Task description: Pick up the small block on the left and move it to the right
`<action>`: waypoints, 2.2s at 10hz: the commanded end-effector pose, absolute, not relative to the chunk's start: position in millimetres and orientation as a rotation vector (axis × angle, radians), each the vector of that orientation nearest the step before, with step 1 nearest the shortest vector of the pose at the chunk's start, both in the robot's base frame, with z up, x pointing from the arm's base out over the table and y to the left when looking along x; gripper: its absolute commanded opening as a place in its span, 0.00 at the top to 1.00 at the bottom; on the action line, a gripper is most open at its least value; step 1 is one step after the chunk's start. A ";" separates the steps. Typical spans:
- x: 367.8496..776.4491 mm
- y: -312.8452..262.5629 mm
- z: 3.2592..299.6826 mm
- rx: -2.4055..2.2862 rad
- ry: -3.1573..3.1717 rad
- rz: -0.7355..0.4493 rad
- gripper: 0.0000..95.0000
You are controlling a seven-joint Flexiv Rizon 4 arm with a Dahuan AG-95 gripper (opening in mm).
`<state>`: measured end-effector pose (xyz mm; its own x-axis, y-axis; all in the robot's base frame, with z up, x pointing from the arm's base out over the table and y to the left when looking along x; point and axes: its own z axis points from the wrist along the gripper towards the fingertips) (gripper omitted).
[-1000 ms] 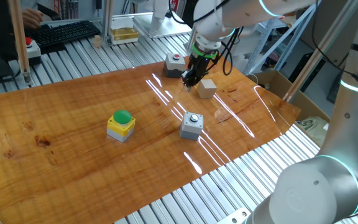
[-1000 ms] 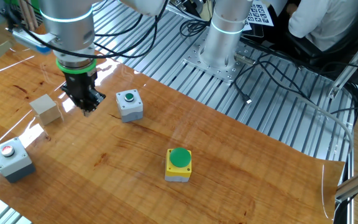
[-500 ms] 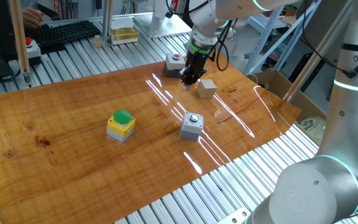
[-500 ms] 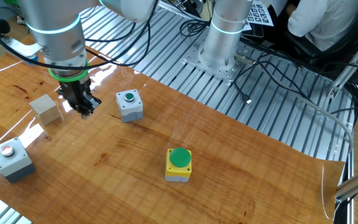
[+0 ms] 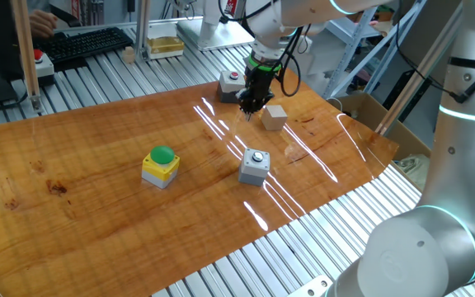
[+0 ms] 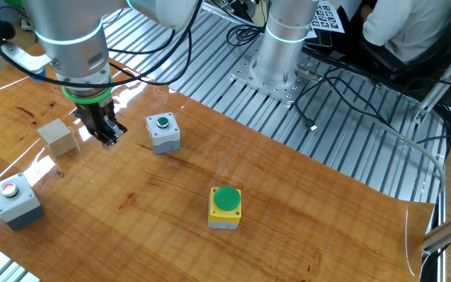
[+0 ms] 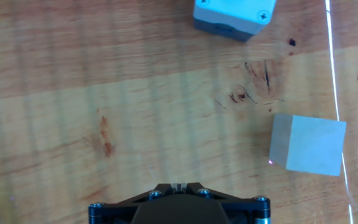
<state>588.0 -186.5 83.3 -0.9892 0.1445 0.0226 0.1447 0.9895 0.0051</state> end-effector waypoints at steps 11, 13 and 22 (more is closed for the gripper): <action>635.8 -249.5 71.8 -0.087 -3.163 0.114 0.40; 639.8 -252.1 72.3 -0.081 -3.167 0.143 0.40; 643.9 -254.6 73.1 -0.215 -3.144 0.098 1.00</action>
